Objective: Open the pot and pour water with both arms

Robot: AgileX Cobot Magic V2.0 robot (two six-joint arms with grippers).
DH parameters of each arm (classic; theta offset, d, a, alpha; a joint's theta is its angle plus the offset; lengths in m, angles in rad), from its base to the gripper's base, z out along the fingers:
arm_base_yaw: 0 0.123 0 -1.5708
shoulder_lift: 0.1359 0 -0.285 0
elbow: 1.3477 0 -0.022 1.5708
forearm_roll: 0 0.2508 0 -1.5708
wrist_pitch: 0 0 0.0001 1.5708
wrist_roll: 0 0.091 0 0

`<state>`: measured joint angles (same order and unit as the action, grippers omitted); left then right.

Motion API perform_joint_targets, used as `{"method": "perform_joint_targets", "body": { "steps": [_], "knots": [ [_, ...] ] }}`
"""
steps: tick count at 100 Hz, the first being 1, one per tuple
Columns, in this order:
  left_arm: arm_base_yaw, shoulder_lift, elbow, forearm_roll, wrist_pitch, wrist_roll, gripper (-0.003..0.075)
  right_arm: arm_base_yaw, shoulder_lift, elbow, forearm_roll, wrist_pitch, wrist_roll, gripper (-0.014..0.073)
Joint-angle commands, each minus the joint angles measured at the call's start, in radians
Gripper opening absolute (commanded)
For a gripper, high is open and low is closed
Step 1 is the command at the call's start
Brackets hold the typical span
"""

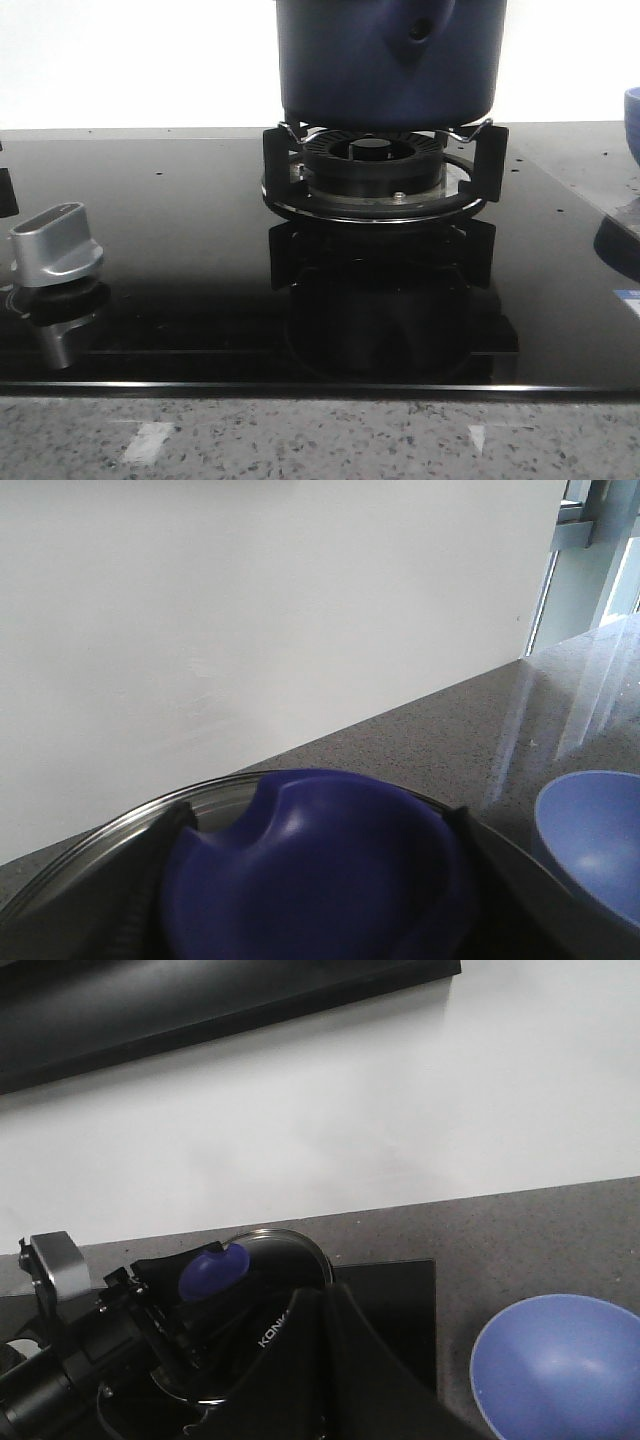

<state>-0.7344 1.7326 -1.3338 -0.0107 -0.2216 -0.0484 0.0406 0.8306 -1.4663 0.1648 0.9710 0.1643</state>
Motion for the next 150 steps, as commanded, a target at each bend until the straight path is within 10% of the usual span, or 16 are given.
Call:
{"method": "perform_joint_targets", "body": {
  "steps": [1,46,101,112,129,150],
  "knots": [
    [0.003,-0.052,-0.038,-0.003,-0.1,-0.006,0.0393,0.005,-0.004,-0.031,0.011,-0.069,-0.012,-0.007],
    [0.003,-0.054,-0.038,-0.002,-0.102,-0.006,0.0539,0.005,-0.004,-0.031,0.013,-0.066,-0.024,-0.007],
    [0.003,-0.243,-0.038,0.077,0.091,-0.006,0.0529,0.005,-0.068,0.101,0.013,-0.152,-0.12,-0.0069],
    [0.009,-0.32,-0.036,0.086,0.258,-0.006,0.0414,0.005,-0.117,0.209,0.013,-0.21,-0.128,-0.0069],
    [0.027,-0.459,0.028,0.124,0.418,-0.006,-0.0013,0.005,-0.233,0.437,0.013,-0.343,-0.18,-0.007],
    [0.051,-0.727,0.264,0.123,0.395,-0.006,-0.002,0.005,-0.45,0.725,0.013,-0.53,-0.251,-0.007]
  ]
}}
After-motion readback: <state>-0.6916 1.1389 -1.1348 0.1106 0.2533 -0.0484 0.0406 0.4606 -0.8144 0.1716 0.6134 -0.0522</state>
